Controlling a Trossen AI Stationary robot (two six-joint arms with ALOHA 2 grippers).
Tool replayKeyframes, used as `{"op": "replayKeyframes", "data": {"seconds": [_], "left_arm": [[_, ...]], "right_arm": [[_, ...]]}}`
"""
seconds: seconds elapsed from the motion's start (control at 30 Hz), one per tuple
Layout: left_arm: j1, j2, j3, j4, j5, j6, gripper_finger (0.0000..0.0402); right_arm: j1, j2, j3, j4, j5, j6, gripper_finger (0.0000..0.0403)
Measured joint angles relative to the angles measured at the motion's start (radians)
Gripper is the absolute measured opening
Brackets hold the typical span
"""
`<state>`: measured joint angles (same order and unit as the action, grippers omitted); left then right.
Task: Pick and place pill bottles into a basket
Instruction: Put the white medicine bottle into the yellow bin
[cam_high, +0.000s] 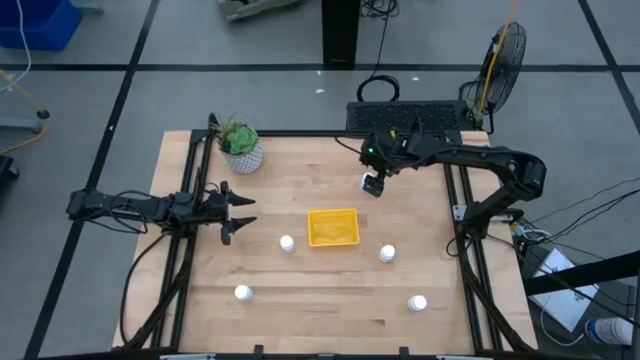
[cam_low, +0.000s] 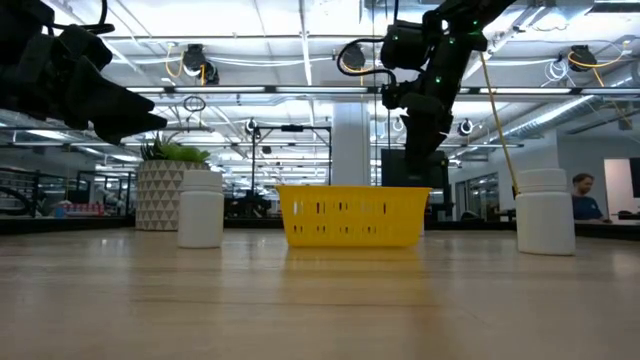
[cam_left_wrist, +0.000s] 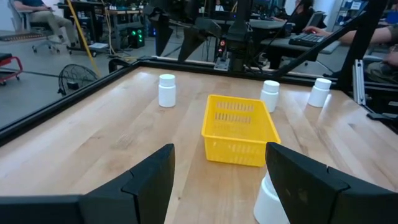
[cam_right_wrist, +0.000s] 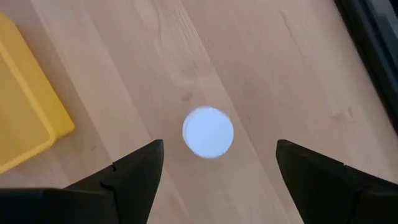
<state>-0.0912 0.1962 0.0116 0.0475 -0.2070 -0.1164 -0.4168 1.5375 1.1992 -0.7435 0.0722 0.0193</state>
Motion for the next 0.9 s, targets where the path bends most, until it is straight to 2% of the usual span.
{"op": "replayKeyframes", "data": {"seconds": [0.63, 0.9], "left_arm": [[0.0, 0.0, 0.0, 0.0, 0.0, -0.024, 0.0257], [0.0, 0.0, 0.0, 0.0, 0.0, -0.024, 0.0257]], "right_arm": [[0.007, 0.0, -0.049, 0.045, 0.001, 0.014, 0.0307], [0.007, 0.0, -0.107, 0.125, -0.03, 0.022, 0.0307]]}}
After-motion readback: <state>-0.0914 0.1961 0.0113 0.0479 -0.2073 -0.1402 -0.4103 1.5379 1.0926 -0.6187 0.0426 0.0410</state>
